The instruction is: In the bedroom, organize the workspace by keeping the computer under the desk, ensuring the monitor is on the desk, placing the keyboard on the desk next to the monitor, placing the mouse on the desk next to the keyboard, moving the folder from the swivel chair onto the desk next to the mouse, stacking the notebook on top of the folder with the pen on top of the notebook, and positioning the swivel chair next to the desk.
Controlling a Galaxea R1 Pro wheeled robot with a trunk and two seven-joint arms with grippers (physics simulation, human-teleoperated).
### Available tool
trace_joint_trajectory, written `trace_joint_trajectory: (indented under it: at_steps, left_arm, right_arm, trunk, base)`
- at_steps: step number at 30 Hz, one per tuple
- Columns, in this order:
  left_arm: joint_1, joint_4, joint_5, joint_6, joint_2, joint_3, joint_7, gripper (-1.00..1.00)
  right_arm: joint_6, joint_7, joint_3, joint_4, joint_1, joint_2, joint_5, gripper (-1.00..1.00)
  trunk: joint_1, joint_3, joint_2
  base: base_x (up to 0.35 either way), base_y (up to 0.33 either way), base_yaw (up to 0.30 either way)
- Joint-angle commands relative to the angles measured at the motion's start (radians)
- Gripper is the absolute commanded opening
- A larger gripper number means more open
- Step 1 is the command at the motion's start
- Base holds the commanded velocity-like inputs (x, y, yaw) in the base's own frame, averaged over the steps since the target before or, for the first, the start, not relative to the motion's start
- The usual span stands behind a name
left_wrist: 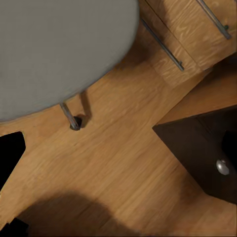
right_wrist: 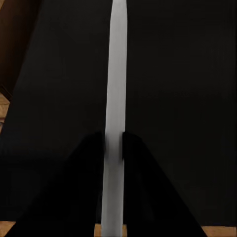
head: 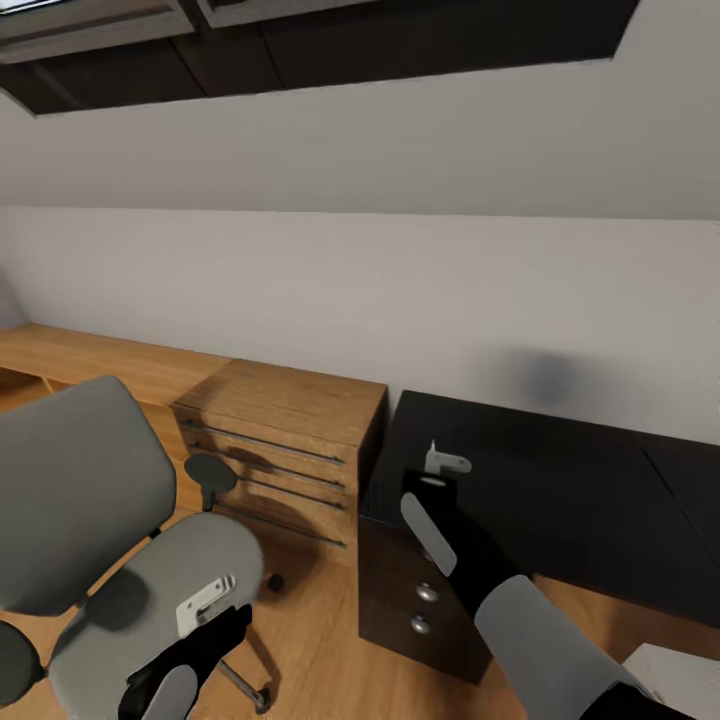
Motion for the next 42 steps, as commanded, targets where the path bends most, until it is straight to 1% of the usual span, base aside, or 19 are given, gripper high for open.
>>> trace_joint_trajectory:
  at_steps: [1,3,4,8,9,15,27,33,39,40,41,42]
  left_arm:
    - [-0.001,0.001,0.007,0.001,0.001,-0.012,0.009,1.00]
    - [-0.001,0.003,0.008,0.000,0.001,-0.038,0.011,1.00]
    - [-0.001,0.004,0.007,-0.003,0.001,-0.073,0.012,1.00]
    - [-0.001,0.005,0.006,-0.004,0.001,-0.098,0.011,1.00]
    - [-0.002,0.005,0.006,-0.005,0.002,-0.114,0.011,1.00]
    - [-0.002,0.005,0.005,-0.006,0.002,-0.121,0.011,1.00]
    - [-0.001,0.005,0.002,-0.007,0.002,-0.120,0.012,1.00]
    - [-0.002,0.005,0.002,-0.009,0.003,-0.119,0.012,1.00]
    - [-0.002,0.007,0.005,-0.023,0.006,-0.118,0.014,1.00]
    - [0.001,0.061,-0.017,-0.027,0.007,-0.128,0.015,1.00]
    - [0.002,0.077,-0.024,-0.029,0.007,-0.129,0.015,1.00]
    - [0.002,0.115,-0.037,-0.037,0.007,-0.131,0.013,1.00]
  right_arm:
    - [0.006,-0.007,0.002,-0.019,0.000,-0.002,-0.007,-1.00]
    - [0.007,-0.014,0.002,-0.045,0.001,-0.002,-0.009,-1.00]
    - [0.008,-0.034,0.003,-0.063,0.002,-0.002,-0.013,-1.00]
    - [0.007,-0.040,0.003,-0.068,0.002,-0.001,-0.015,-1.00]
    - [0.008,-0.043,0.003,-0.071,0.002,-0.001,-0.016,-1.00]
    - [0.007,-0.044,0.003,-0.072,0.005,-0.001,-0.017,-1.00]
    - [0.006,-0.044,0.003,-0.072,0.007,-0.001,-0.017,-1.00]
    - [0.006,-0.044,0.002,-0.072,0.007,-0.001,-0.017,-1.00]
    - [0.010,-0.045,-0.002,-0.093,0.007,-0.005,-0.015,-1.00]
    - [0.010,-0.045,-0.001,-0.114,0.007,-0.025,-0.017,-1.00]
    - [0.011,-0.045,-0.001,-0.118,0.007,-0.028,-0.017,-1.00]
    - [0.013,-0.045,-0.001,-0.126,0.009,-0.032,-0.018,-1.00]
  trunk:
    - [0.000,-0.001,-0.001]
    - [0.000,-0.001,-0.001]
    - [0.000,-0.001,-0.001]
    - [0.000,-0.001,-0.001]
    - [0.000,-0.001,-0.001]
    - [0.000,-0.001,-0.001]
    - [0.000,-0.001,-0.001]
    - [0.000,-0.002,-0.001]
    - [0.000,-0.001,-0.001]
    - [0.000,0.000,-0.001]
    - [0.000,0.000,-0.001]
    - [0.000,0.001,-0.001]
  base:
    - [-0.140,-0.075,0.000]
    - [-0.074,-0.039,0.000]
    - [-0.015,-0.008,0.000]
    - [-0.008,-0.004,0.000]
    - [-0.002,-0.001,0.000]
    - [-0.001,0.000,-0.083]
    - [0.000,-0.003,-0.249]
    - [0.000,-0.179,-0.060]
    - [0.000,-0.030,-0.081]
    - [0.000,0.000,-0.242]
    - [0.000,0.000,-0.244]
    - [0.000,0.000,-0.248]
